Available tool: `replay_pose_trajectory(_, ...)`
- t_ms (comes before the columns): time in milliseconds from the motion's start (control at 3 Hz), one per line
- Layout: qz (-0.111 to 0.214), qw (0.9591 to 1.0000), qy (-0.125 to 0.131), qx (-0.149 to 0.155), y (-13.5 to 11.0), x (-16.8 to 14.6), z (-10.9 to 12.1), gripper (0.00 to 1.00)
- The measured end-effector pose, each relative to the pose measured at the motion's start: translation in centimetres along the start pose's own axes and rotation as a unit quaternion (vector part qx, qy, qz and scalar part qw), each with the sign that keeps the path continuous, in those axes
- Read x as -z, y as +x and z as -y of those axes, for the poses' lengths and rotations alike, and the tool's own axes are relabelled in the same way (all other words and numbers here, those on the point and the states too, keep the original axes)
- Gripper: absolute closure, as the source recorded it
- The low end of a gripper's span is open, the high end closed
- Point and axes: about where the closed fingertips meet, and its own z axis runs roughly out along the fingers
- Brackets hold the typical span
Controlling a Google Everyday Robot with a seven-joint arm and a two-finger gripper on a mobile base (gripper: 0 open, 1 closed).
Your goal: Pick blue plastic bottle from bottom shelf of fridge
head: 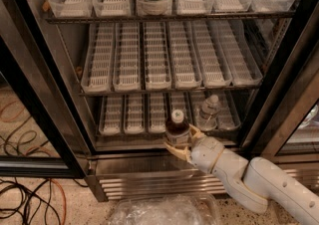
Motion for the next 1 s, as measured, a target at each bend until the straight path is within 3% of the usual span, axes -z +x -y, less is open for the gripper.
replay_pose_trajectory(333, 0.003, 0.9997, -0.018, 0.015, -2.5, 1.2, -1.9, 1.00)
replay_pose_trajectory(667, 0.006, 0.9995, -0.025, 0.021, -3.4, 1.7, -2.8, 1.00)
replay_pose_trajectory(1000, 0.006, 0.9995, -0.025, 0.021, -2.8, 1.6, -2.9, 1.00)
